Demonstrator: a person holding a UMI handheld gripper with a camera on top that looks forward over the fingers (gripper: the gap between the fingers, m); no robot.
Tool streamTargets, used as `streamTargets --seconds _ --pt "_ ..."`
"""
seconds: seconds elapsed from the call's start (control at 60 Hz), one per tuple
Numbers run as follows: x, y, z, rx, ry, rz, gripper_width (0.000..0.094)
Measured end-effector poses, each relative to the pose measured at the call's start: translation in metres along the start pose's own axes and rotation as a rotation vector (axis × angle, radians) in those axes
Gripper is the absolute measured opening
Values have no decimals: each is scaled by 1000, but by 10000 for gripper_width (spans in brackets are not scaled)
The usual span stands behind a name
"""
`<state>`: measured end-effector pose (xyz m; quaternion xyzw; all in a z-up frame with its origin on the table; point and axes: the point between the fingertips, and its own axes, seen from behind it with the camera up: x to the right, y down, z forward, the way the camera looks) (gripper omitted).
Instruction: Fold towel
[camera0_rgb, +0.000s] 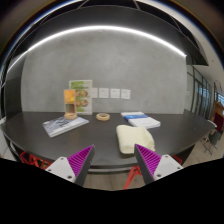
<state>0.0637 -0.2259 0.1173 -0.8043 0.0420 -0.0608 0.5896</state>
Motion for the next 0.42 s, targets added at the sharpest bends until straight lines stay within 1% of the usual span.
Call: streamTargets --seconds 0.117,0.233,0.317,0.417 --pt "-93 9 -52 1 -120 -26 831" --pt "-156 11 -93 6 -195 -84 829" --pt "-182 9 -113 22 -217 -112 832" --pt "-181 7 -118 15 -198 -85 831"
